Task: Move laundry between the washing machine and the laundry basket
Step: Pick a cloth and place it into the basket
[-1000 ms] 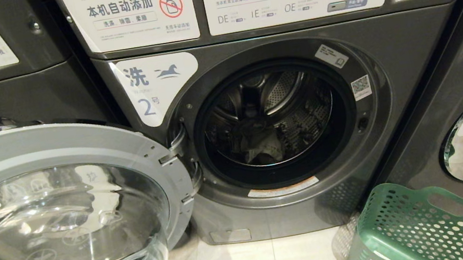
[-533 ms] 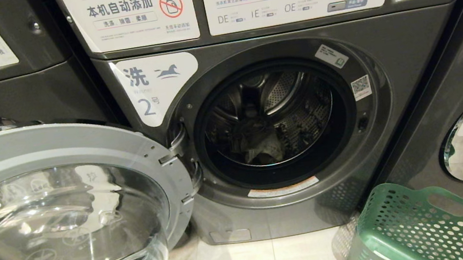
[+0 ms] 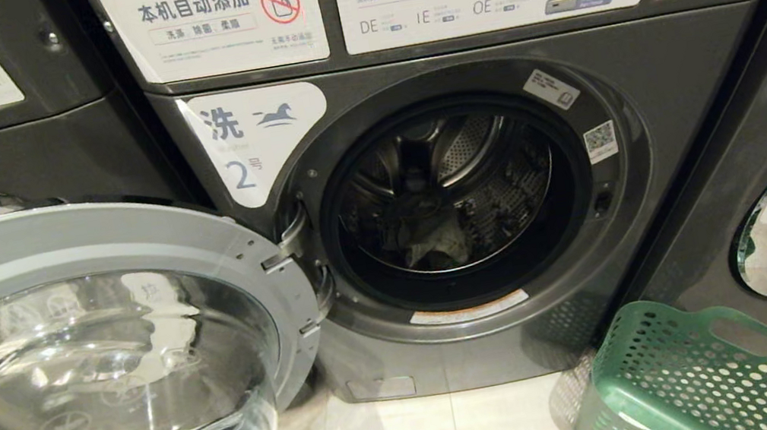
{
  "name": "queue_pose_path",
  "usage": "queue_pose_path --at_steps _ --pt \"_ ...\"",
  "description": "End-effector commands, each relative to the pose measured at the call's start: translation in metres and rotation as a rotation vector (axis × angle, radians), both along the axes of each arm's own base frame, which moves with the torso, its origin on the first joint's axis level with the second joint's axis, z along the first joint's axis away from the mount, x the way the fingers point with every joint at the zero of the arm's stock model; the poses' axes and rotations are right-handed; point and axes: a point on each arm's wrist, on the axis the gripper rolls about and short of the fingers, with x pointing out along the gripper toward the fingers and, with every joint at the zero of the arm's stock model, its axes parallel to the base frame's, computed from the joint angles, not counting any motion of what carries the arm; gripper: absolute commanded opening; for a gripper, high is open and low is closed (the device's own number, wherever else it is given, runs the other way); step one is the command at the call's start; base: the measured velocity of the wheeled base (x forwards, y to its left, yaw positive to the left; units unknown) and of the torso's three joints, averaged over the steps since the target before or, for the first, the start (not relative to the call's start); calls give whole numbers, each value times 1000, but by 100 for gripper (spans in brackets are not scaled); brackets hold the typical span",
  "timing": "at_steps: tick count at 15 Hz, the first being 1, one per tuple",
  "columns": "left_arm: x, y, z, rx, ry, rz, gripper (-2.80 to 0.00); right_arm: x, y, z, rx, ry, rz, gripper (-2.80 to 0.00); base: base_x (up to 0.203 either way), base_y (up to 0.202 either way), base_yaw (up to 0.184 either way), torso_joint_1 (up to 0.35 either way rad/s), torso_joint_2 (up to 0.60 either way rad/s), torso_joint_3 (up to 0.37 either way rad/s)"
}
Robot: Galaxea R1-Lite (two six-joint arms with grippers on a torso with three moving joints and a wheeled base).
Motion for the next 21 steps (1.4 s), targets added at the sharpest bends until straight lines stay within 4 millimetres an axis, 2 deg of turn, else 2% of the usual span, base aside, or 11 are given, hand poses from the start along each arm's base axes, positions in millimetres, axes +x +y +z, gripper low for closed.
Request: queue_pose_path --at_steps 1,11,21 --pt "0 0 0 0 1 1 -280 0 0 0 0 0 0 -280 0 0 0 2 -2 -157" --pt "0 0 0 0 -2 1 -280 0 0 0 -6 0 0 -280 0 0 6 1 1 -24" --pt "0 0 0 1 -3 1 -280 0 0 0 -6 0 0 -280 1 -7 169 1 4 2"
